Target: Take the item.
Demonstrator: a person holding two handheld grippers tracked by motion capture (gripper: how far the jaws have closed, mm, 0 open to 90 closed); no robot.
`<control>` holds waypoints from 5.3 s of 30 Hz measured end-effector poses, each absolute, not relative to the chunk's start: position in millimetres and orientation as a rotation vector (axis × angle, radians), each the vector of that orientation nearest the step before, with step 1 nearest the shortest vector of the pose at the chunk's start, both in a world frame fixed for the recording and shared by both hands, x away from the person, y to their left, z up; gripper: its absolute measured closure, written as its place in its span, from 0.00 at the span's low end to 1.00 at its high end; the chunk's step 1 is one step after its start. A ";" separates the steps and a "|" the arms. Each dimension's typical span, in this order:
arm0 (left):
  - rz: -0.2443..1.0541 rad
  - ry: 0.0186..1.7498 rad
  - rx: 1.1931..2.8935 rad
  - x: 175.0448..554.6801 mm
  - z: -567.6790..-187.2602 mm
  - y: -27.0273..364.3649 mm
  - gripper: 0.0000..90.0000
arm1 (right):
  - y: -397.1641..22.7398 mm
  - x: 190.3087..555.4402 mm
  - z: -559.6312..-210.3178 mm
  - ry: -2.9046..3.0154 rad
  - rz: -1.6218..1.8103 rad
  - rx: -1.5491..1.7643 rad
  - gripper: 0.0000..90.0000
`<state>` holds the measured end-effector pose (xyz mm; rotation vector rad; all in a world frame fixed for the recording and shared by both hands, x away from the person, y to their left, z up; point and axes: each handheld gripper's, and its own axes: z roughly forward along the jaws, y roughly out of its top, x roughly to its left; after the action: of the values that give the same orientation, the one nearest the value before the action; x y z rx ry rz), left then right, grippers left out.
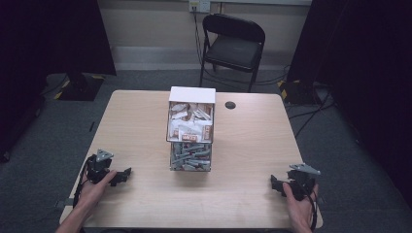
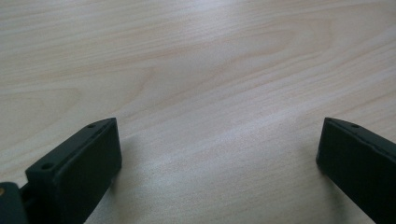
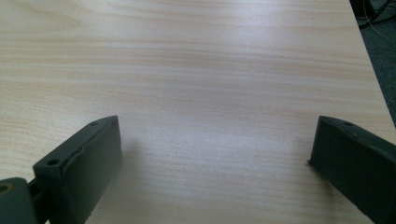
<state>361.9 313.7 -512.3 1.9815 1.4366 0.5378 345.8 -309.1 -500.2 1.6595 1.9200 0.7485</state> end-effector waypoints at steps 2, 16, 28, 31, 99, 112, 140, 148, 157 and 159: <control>0.534 1.434 1.985 361.9 -512.1 314.0 0.00 | -309.3 346.0 -500.3 1.923 0.750 1.655 0.01; 0.547 1.451 1.945 358.9 -508.8 320.8 0.16 | -308.4 349.6 -500.5 2.007 0.782 1.578 0.01; 0.479 1.398 1.925 356.2 -498.9 319.1 0.20 | -308.1 353.2 -500.9 2.037 0.786 1.558 0.00; 0.458 1.387 1.894 354.1 -494.7 319.8 0.23 | -308.1 353.8 -500.9 2.044 0.788 1.553 0.00; 0.273 0.776 1.976 334.7 -414.9 182.9 0.53 | -306.2 358.3 -501.2 2.059 0.794 1.536 0.00; 0.171 0.731 2.004 347.8 -420.6 156.6 0.70 | -305.9 358.4 -501.2 2.057 0.793 1.538 0.00; 0.162 0.704 2.084 365.9 -435.8 147.8 0.84 | -306.0 358.7 -501.2 2.060 0.795 1.536 0.00; 0.152 0.701 2.084 367.3 -438.1 145.5 0.83 | -306.0 358.7 -501.2 2.061 0.795 1.535 0.00; 0.162 0.689 2.090 370.4 -441.2 146.0 0.90 | -306.0 358.8 -501.2 2.061 0.795 1.534 0.00; 0.160 0.689 2.090 370.8 -441.2 146.1 0.92 | -306.0 358.8 -501.2 2.061 0.795 1.535 0.00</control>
<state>370.8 146.1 -441.2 2.0903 0.6888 0.1597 358.8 -306.0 -501.2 1.5349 2.0612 0.7949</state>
